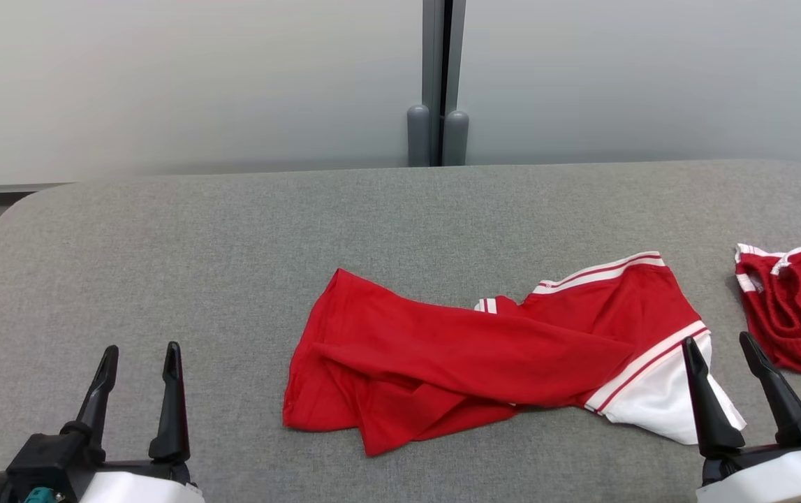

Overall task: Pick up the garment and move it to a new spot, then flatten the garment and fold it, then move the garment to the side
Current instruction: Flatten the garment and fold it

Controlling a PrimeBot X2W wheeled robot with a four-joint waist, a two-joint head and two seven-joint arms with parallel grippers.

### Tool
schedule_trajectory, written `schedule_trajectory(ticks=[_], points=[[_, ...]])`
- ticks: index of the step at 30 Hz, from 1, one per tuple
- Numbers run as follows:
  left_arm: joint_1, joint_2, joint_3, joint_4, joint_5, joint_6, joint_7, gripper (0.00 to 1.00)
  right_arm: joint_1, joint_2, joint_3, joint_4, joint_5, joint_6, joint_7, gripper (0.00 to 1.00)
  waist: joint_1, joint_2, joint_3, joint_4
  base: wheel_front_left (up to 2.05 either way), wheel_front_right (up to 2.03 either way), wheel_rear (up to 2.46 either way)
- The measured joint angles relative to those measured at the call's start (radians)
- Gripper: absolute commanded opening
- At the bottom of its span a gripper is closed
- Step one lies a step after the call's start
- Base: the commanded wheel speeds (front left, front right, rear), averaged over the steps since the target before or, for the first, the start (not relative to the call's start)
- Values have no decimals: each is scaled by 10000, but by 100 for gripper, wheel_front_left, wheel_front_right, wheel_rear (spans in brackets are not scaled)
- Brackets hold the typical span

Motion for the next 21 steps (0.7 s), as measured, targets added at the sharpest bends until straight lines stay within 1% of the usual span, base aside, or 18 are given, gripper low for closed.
schedule_trajectory(ticks=[6,17,21], points=[[52,54,-140,4,65,15,115,100,154,-56,23,-69,75,0,98,100,0,0,-174,-11,0,0,0],[-18,90,-359,-8,163,86,201,100,149,-54,4,-134,65,0,125,100,0,0,-30,55,0,0,0],[-126,52,-594,-13,178,-4,278,100,130,-48,0,-144,63,0,125,100,0,0,71,52,0,0,0]])
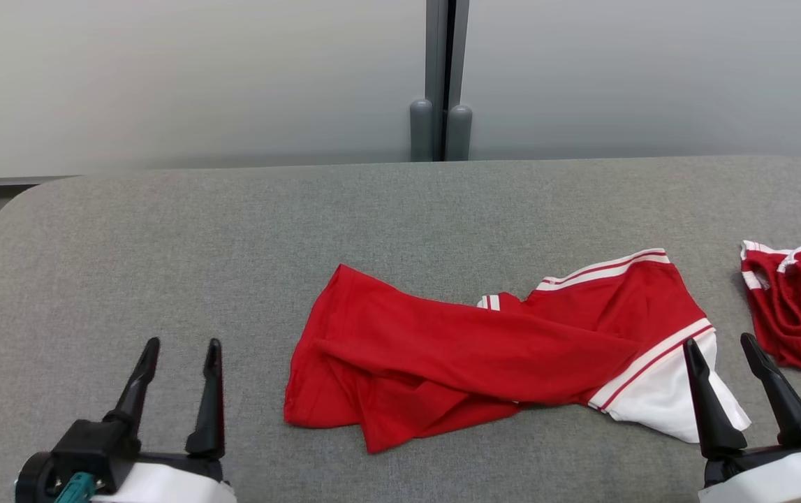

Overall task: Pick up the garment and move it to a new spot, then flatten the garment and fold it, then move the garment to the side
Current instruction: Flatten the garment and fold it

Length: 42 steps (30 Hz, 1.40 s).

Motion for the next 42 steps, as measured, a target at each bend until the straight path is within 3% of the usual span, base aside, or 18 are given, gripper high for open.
schedule_trajectory(ticks=[4,12,20,22,23,30,37,42], points=[[-469,-186,-558,88,15,-314,222,100,-130,13,-8,-59,-8,0,0,100,0,0,202,-9,0,0,0],[-1578,-838,-2201,1923,-215,-1599,1047,100,-512,82,82,-196,-90,0,2,100,0,0,997,-180,0,0,0],[-2006,-1231,-2359,4057,-800,-1927,938,100,-780,236,174,-31,-117,0,-136,100,0,0,1593,-593,0,0,0],[-2104,-1248,-2387,4295,-892,-2038,861,4,-809,261,109,-2,-117,0,-182,100,0,0,1684,-635,0,0,0],[-2182,-1248,-2412,4351,-911,-2082,798,0,-814,267,79,8,-123,0,-203,100,0,0,1725,-637,0,0,0],[-2391,-1101,-2345,3753,-938,-2146,330,0,-881,341,-75,73,-134,0,-299,100,0,0,1747,-537,0,0,0],[-2372,-326,-1601,1402,-683,-1478,102,0,-872,393,-508,71,-94,0,-383,100,0,0,1580,-277,0,0,0],[-2241,286,-1032,-257,-506,-951,493,0,-869,451,-658,77,-33,0,-435,100,0,0,1416,-154,0,0,0]])
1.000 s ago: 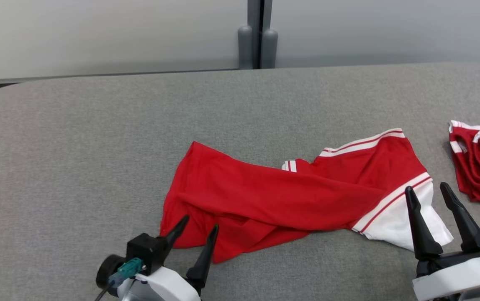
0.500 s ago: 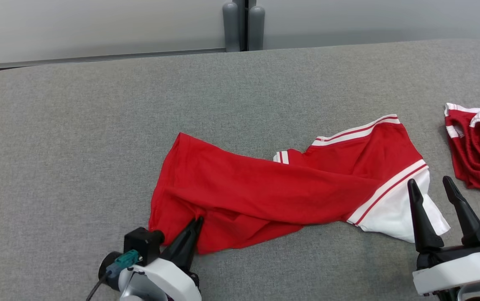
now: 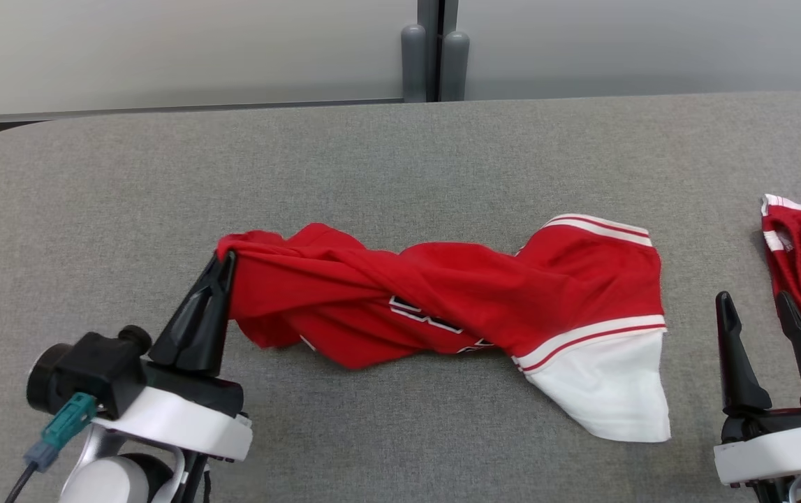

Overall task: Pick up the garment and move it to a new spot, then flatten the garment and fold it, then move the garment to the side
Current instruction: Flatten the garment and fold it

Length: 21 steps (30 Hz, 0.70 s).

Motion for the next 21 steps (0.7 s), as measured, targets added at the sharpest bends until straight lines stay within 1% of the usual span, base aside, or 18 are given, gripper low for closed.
schedule_trajectory(ticks=[4,8,11,16,19,21], points=[[301,372,307,-848,48,267,468,0,-10,17,-50,29,65,0,-6,100,0,0,-86,31,0,0,0],[1034,355,301,-1064,-284,458,978,0,-20,21,-21,134,159,0,-35,100,0,0,-174,-6,0,0,0],[1674,190,272,-805,-535,623,1103,0,-16,27,-23,224,180,0,-94,100,0,0,-223,-2,0,0,0],[2783,-184,144,-38,-1080,738,1057,0,110,27,-117,244,234,0,-86,100,0,0,-331,136,0,0,0],[3223,-320,86,738,-1383,675,1003,0,233,25,-221,207,236,0,-4,100,0,0,-409,276,0,0,0],[3359,-441,123,1264,-1624,543,809,0,309,23,-288,138,234,0,61,100,0,0,-474,366,0,0,0]])
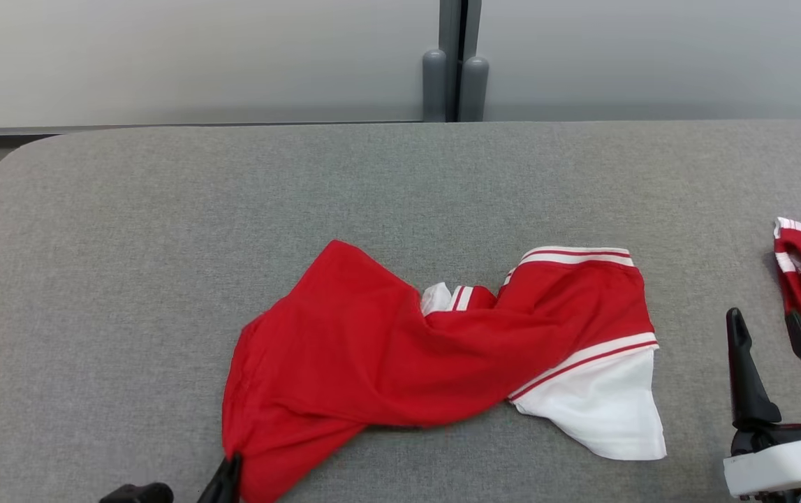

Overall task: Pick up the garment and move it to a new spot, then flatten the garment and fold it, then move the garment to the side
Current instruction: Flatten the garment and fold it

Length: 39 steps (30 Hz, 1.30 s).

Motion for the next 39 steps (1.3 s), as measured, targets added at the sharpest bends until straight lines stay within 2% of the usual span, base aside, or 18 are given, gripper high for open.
schedule_trajectory(ticks=[2,3,4,11,16,21,26,39], points=[[0,-115,-44,458,-88,-117,-104,0,12,0,8,-102,-21,0,75,100,0,0,-60,74,0,0,0],[-15,-180,-52,673,-123,-119,-153,95,34,-4,4,-128,-36,0,117,100,0,0,-86,110,0,0,0],[-16,-236,-48,836,-176,-134,-238,100,47,-10,17,-144,-73,0,151,100,0,0,-121,134,0,0,0],[-446,-207,407,798,364,102,-1885,100,195,-100,56,-407,-324,0,374,100,0,0,-381,234,0,0,0],[-981,61,704,144,991,339,-2353,100,330,-174,215,-497,-495,0,562,100,0,0,-626,195,0,0,0],[-1105,284,757,-418,1404,562,-2370,100,422,-291,374,-504,-560,0,736,100,0,0,-875,46,0,0,0],[-1096,481,614,-713,1615,731,-1931,100,627,-420,591,-500,-612,0,892,100,0,0,-1151,-206,0,0,0],[-1040,535,401,-711,1661,794,-1551,100,626,-366,598,-477,-539,0,838,100,0,0,-1058,-295,0,0,0]])
